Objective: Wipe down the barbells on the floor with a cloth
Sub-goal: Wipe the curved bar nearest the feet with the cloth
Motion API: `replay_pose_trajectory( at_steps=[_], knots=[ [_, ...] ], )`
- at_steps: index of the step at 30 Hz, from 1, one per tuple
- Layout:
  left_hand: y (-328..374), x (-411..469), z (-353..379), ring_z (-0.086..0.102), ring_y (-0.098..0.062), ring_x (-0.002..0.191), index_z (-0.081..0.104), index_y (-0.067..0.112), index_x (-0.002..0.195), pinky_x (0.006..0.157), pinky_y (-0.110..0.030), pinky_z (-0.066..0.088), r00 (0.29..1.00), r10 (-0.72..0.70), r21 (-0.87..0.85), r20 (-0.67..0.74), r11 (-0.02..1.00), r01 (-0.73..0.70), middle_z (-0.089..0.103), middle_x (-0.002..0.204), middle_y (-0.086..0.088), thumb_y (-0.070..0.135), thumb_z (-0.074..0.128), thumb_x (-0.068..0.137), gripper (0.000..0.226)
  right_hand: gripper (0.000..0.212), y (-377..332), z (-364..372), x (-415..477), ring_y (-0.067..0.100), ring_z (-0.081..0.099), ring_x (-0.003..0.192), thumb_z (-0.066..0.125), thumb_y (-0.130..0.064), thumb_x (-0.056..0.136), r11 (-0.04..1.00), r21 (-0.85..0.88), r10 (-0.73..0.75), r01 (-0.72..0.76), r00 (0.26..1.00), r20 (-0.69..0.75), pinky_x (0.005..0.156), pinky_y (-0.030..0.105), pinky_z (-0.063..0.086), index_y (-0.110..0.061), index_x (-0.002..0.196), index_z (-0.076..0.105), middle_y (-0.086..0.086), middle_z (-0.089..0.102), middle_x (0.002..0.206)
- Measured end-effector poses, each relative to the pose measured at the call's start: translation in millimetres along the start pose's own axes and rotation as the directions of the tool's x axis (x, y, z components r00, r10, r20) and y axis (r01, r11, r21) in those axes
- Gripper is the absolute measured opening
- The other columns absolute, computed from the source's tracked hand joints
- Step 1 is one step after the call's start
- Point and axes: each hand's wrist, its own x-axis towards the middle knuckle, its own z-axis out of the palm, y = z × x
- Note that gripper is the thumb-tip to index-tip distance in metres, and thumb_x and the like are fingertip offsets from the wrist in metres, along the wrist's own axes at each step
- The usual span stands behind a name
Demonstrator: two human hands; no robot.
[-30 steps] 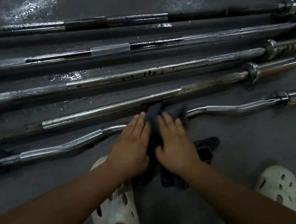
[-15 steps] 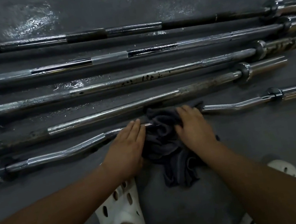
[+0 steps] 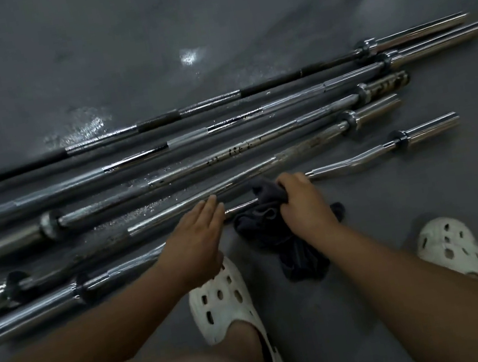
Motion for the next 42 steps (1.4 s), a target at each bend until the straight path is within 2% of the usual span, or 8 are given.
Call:
replay_pose_trajectory(
  at_steps=[6,16,22,27,33,36,39,42],
  knots=[
    [8,-60,-46,0.009,-0.022,0.152,0.005,0.017,0.159,0.119,-0.030,0.018,0.994,0.055,-0.033,-0.090,0.998,-0.058,0.000,0.166,-0.004,0.024,0.055,0.091,0.084,0.049,-39,-31,-67,0.024,0.053,0.093,0.051,0.003,0.082,0.971,0.225,0.123,-0.083,0.978,-0.168,0.079,0.033,0.045,-0.030,0.118,0.044,0.006,0.043,0.124],
    [-56,-98,-52,0.043,-0.022,0.139,0.031,0.023,0.154,0.110,-0.034,0.040,0.989,0.106,0.001,-0.106,0.994,-0.107,0.031,0.160,0.002,0.055,0.018,0.071,0.090,0.029,-34,-39,-74,0.028,0.058,0.087,0.044,0.001,0.083,0.867,0.422,0.364,-0.265,0.915,-0.172,0.073,0.031,0.044,-0.023,0.086,0.059,0.012,0.060,0.110],
    [-100,-62,1,0.069,-0.025,0.096,0.062,0.015,0.125,0.074,-0.036,0.059,0.988,0.140,0.039,-0.065,0.990,-0.138,0.066,0.120,-0.004,0.035,0.040,0.076,0.057,0.056,-16,-2,-21,0.031,0.055,0.113,0.056,-0.012,0.089,0.835,0.412,0.467,-0.364,0.866,-0.180,0.083,0.026,0.037,-0.024,0.140,0.038,0.011,0.046,0.138],
    [-121,-28,60,0.068,-0.030,0.082,0.063,0.013,0.115,0.065,-0.038,0.058,0.999,0.031,-0.059,-0.016,0.998,-0.032,0.066,0.100,-0.007,0.043,0.037,0.076,0.056,0.059,4,29,22,0.024,0.052,0.111,0.061,-0.011,0.089,0.905,0.277,0.384,-0.324,0.902,-0.199,0.077,0.007,0.023,-0.021,0.144,0.041,0.011,0.038,0.143],
    [-116,-3,105,0.064,-0.031,0.088,0.053,0.017,0.122,0.072,-0.037,0.053,0.988,-0.137,-0.178,0.065,0.973,0.146,0.061,0.104,-0.008,0.055,0.043,0.090,0.052,0.057,8,108,41,0.037,0.040,0.130,0.065,-0.022,0.082,0.932,0.045,0.363,-0.360,0.925,-0.116,0.111,0.035,0.029,-0.024,0.138,0.054,0.007,0.033,0.152],
    [-117,0,113,0.065,-0.033,0.083,0.054,0.017,0.118,0.068,-0.039,0.055,0.986,-0.145,-0.181,0.077,0.971,0.157,0.064,0.101,-0.008,0.052,0.031,0.091,0.051,0.052,-26,151,14,0.037,0.039,0.120,0.061,-0.025,0.080,0.990,-0.114,0.070,-0.077,0.996,-0.061,0.104,0.040,0.037,-0.028,0.132,0.058,0.002,0.039,0.151],
    [-118,0,116,0.064,-0.034,0.071,0.056,0.016,0.108,0.058,-0.039,0.053,0.990,-0.136,-0.140,0.035,0.980,0.140,0.063,0.090,-0.009,0.045,0.031,0.093,0.041,0.044,-17,147,10,0.034,0.047,0.112,0.057,-0.025,0.082,0.929,-0.203,-0.275,0.309,0.944,0.180,0.090,0.043,0.052,-0.030,0.126,0.061,0.001,0.045,0.147],
    [-116,1,114,0.060,-0.034,0.059,0.052,0.016,0.097,0.047,-0.035,0.047,0.988,-0.155,-0.114,-0.007,0.982,0.154,0.060,0.078,-0.009,0.039,0.040,0.092,0.026,0.048,7,125,26,0.032,0.048,0.112,0.055,-0.011,0.084,0.951,-0.263,-0.147,0.164,0.986,0.083,0.088,0.043,0.053,-0.030,0.128,0.059,-0.002,0.045,0.146]
  ],
)
